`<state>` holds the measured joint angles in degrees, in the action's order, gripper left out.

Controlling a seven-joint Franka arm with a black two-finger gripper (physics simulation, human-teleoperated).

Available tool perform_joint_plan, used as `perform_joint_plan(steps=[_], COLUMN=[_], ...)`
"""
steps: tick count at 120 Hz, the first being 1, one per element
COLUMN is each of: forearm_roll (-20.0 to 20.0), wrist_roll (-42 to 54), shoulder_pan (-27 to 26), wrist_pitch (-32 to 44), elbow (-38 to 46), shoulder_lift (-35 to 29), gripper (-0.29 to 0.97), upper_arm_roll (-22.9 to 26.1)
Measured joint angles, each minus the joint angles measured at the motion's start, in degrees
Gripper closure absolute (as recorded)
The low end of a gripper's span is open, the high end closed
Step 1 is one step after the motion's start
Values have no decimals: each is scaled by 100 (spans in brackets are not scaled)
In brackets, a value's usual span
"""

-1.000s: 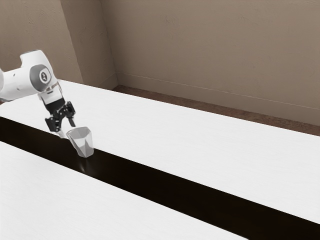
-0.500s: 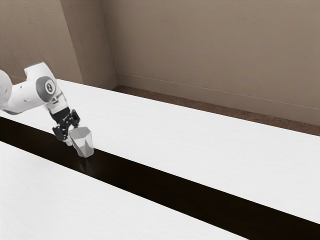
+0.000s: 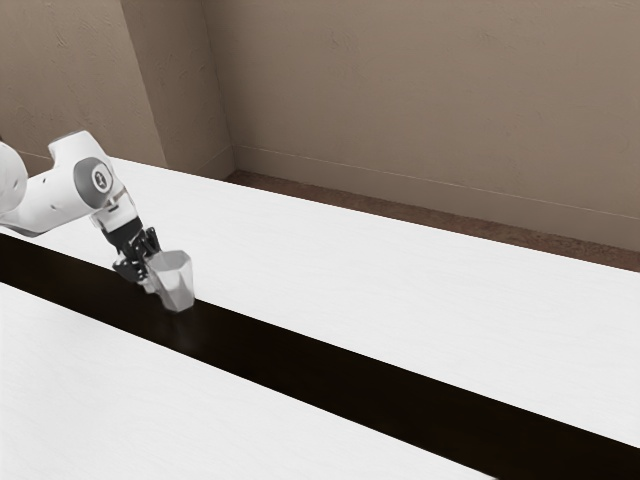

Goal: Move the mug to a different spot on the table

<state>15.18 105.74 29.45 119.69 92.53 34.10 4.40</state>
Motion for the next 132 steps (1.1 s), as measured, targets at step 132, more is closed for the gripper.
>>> perform_joint_plan(steps=[132], forearm_roll=[948], wrist_roll=[624], shoulder_pan=[-1004], wrist_pitch=[-794], elbow=[581], shoulder_lift=[-519], gripper=[65], upper_arm_roll=[496])
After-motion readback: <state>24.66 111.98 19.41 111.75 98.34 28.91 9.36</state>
